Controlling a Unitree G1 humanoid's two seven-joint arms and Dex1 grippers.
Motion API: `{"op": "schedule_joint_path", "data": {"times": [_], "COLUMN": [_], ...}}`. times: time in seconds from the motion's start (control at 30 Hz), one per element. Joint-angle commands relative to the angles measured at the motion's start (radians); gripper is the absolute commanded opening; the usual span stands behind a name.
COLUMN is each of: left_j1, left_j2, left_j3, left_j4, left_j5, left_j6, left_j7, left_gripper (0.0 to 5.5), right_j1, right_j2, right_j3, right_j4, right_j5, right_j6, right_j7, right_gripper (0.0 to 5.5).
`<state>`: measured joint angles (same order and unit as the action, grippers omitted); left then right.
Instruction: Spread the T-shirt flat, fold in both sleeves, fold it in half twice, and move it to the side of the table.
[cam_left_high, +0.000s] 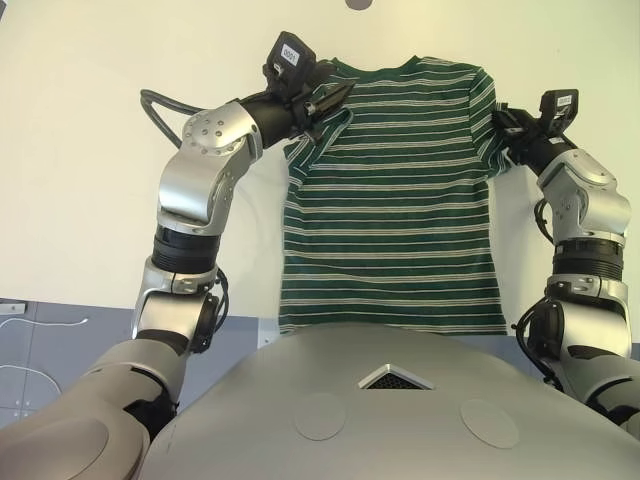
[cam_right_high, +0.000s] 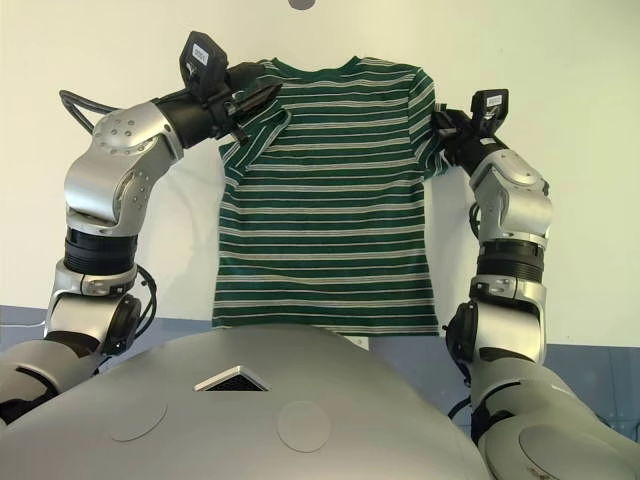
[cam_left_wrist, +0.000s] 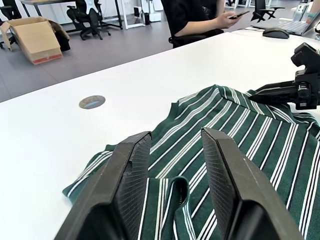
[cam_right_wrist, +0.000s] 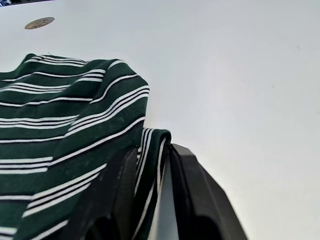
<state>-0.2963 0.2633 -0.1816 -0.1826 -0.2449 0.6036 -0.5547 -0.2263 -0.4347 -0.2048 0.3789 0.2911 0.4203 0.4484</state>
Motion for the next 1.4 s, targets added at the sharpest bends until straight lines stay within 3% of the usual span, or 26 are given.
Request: {"op": "schedule_joint_path", "data": {"times": [0.03, 0.1, 0.23, 0.43, 0.7, 0.9, 1.07, 1.23, 1.3, 1.4], "left_j1": [0.038, 0.058, 0.077, 0.077, 0.119, 0.125, 0.123, 0.113, 0.110, 0.104], "left_j2": [0.061, 0.102, 0.153, 0.215, 0.183, 0.174, 0.172, 0.155, 0.151, 0.140], "left_j3": [-0.077, -0.138, -0.275, -0.395, -0.374, -0.364, -0.358, -0.348, -0.342, -0.334], "left_j4": [-0.003, -0.017, -0.016, 0.216, 0.260, 0.241, 0.224, 0.216, 0.213, 0.205], "left_j5": [0.063, 0.103, 0.202, 0.402, 0.385, 0.381, 0.382, 0.387, 0.390, 0.395], "left_j6": [-0.026, -0.058, -0.150, -0.210, -0.202, -0.193, -0.188, -0.186, -0.186, -0.184], "left_j7": [-0.027, -0.061, -0.114, -0.094, -0.082, -0.095, -0.093, -0.077, -0.069, -0.056], "left_gripper": [1.84, 1.84, 1.84, 1.84, 1.84, 1.84, 1.84, 1.84, 1.84, 1.84], "right_j1": [-0.017, -0.022, -0.019, -0.013, 0.003, -0.032, -0.051, -0.036, -0.024, -0.025], "right_j2": [-0.004, -0.007, -0.008, -0.003, 0.036, 0.051, 0.041, 0.018, 0.004, -0.005], "right_j3": [-0.019, -0.034, -0.068, -0.141, -0.200, -0.197, -0.190, -0.099, -0.062, -0.030], "right_j4": [0.019, 0.029, 0.022, -0.033, -0.083, -0.028, 0.005, 0.021, 0.016, 0.019], "right_j5": [0.027, 0.050, 0.076, 0.145, 0.216, 0.209, 0.187, 0.096, 0.053, 0.003], "right_j6": [0.060, 0.087, 0.074, 0.083, 0.115, 0.137, 0.106, 0.109, 0.104, 0.076], "right_j7": [0.015, 0.027, 0.039, 0.053, 0.012, -0.044, -0.069, -0.068, -0.071, -0.084], "right_gripper": [0.41, 0.04, 0.04, 0.04, 0.04, 1.12, 1.12, 2.06, 2.06, 1.41]}}
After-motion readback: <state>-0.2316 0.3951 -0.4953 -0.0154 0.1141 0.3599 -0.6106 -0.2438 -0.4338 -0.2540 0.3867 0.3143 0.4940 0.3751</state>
